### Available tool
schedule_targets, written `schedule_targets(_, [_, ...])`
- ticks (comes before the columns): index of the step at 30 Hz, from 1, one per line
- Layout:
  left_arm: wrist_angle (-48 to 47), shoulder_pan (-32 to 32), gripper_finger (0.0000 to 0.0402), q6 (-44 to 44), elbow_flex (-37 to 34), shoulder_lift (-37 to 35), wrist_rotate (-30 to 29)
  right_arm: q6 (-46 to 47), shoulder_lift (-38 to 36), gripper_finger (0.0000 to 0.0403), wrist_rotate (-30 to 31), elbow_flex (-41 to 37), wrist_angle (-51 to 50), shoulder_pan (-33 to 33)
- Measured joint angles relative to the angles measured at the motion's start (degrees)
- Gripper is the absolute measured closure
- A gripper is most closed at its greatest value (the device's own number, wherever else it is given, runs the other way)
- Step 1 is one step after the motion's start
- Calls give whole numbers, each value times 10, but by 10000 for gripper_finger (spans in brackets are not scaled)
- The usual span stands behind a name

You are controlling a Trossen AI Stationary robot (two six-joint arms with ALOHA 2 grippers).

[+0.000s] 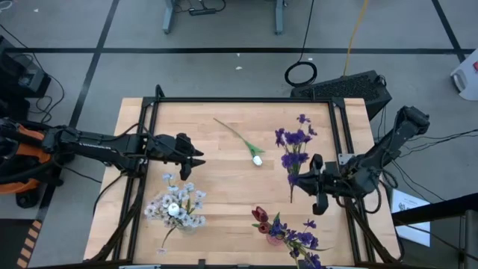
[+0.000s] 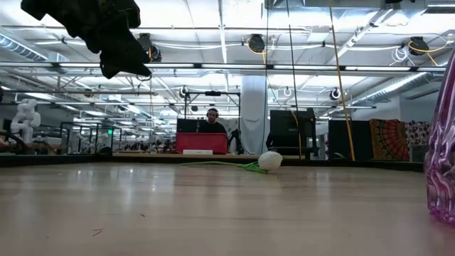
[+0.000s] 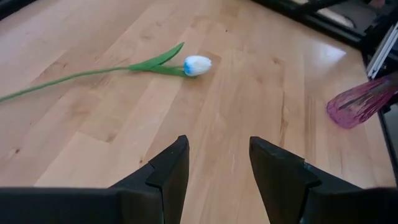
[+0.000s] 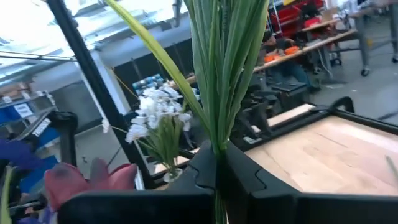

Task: Sort flowers into vase by color
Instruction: Put the purple flower into the pink vase

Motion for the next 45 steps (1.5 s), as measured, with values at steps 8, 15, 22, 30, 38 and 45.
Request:
schedule_targets(8, [36,0,228,0,0,0,-1,9,84,402,-28,0,97,1])
schedule_targets(15, [36,0,228,1,0,0,-1,11,156,402,-29,0,197,11])
schedule_targets(22, [36,0,228,1,0,0,-1,17,176,402,-21,0,236,35])
schedule_targets(30, [36,0,228,0,0,0,-1,17,180,402,-41,1,236,41])
schedule_targets(38, [36,0,228,0,0,0,-1,16,206,402,-46,1,236,41])
schedule_targets(45, [36,0,228,0,0,0,-1,26,229,402,-46,1,266,41])
